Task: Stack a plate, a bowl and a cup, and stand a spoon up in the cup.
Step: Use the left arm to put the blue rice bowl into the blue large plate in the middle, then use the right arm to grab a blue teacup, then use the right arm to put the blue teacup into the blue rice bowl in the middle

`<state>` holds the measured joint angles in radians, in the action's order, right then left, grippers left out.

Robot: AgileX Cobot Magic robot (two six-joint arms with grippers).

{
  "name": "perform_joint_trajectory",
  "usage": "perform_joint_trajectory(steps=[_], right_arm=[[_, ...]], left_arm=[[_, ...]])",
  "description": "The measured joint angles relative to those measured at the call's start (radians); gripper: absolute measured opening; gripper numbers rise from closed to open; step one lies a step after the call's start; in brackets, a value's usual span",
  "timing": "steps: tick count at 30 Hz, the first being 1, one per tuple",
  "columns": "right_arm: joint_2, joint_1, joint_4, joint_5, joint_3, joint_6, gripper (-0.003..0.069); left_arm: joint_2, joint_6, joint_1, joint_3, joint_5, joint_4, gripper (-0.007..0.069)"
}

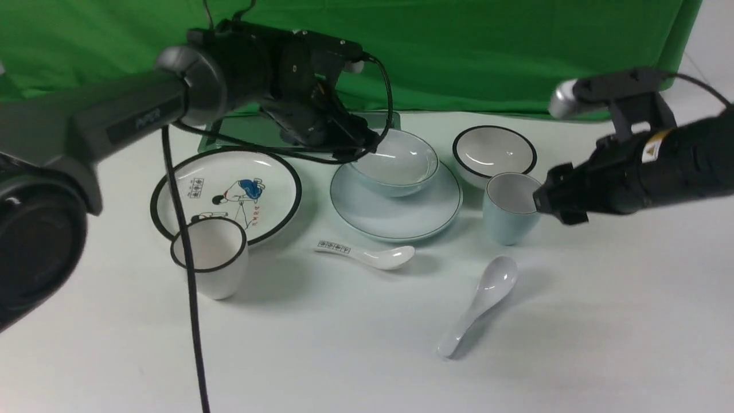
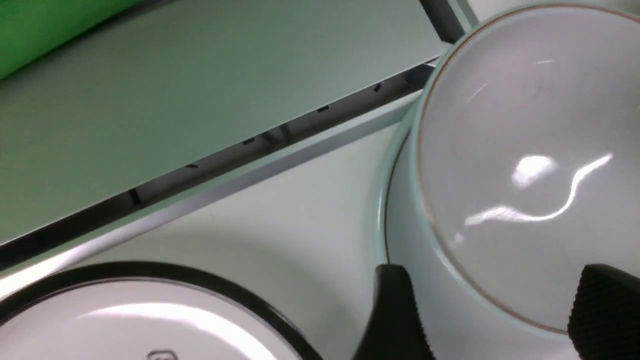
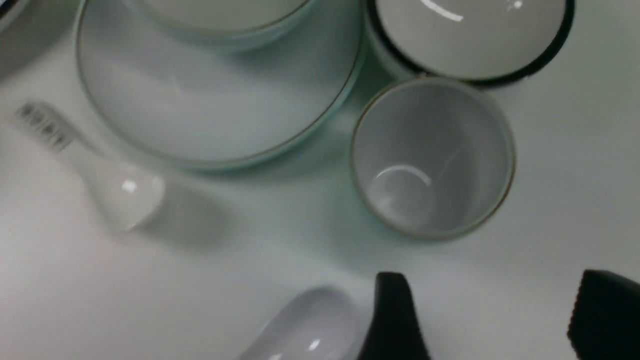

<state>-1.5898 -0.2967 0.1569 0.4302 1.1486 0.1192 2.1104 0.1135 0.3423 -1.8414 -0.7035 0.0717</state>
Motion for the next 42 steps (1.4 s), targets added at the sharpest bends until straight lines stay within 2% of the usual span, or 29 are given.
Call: perform_joint_trajectory(steps=[4,8,10,12,13,15,16,17,18,21,25,30,36,42], right_arm=[[-0.137,0.037,-0.001,0.042,0.128,-0.003,0.0484],[-0.278,0.044,-0.001,0.085,0.251,-0.010,0.0477],[-0.328,0.044,-0.001,0.091,0.285,-0.011,0.0435],[-0.344,0.043,-0.001,0.091,0.294,-0.008,0.0405],[-0.364,0.041,-0.001,0.095,0.302,0.012,0.0326],[-0.371,0.040,-0.001,0.100,0.302,0.039,0.0222],[-0.371,0.040,-0.002,0.101,0.302,0.042,0.0210],[-0.371,0.040,-0.001,0.103,0.305,0.068,0.0113],[-0.369,0.040,-0.001,0.109,0.310,0.079,0.0078],[-0.368,0.037,-0.002,0.159,0.334,0.090,0.0075],[-0.368,0.015,-0.004,0.332,0.476,0.133,0.0074],[-0.379,-0.053,-0.005,0.395,0.680,0.157,0.0074],[-0.531,-0.153,-0.002,0.354,0.921,0.170,0.0074],[-0.739,-0.170,-0.015,0.385,1.068,0.162,0.0074]], left_arm=[[-0.165,0.001,0.000,0.042,-0.024,0.000,0.0385],[-0.395,0.003,-0.001,0.193,0.012,0.001,0.0258],[-0.527,0.003,-0.001,0.303,0.026,0.001,0.0182],[-0.588,0.003,-0.001,0.358,0.027,-0.005,0.0150],[-0.698,0.003,-0.001,0.462,0.012,-0.032,0.0098],[-0.806,-0.006,-0.001,0.557,-0.012,-0.072,0.0056],[-0.818,-0.007,-0.001,0.580,-0.018,-0.072,0.0052],[-0.911,-0.024,-0.002,0.678,-0.044,-0.120,0.0026],[-0.967,-0.039,-0.002,0.738,-0.058,-0.148,0.0015],[-1.077,-0.073,-0.003,0.857,-0.072,-0.201,0.0001],[-1.284,-0.169,-0.003,1.084,-0.023,-0.294,-0.0005],[-1.372,-0.252,-0.003,1.301,0.223,-0.317,-0.0008],[-1.373,-0.269,-0.003,1.330,0.324,-0.262,-0.0008],[-1.373,-0.269,-0.003,1.330,0.331,-0.236,-0.0008]])
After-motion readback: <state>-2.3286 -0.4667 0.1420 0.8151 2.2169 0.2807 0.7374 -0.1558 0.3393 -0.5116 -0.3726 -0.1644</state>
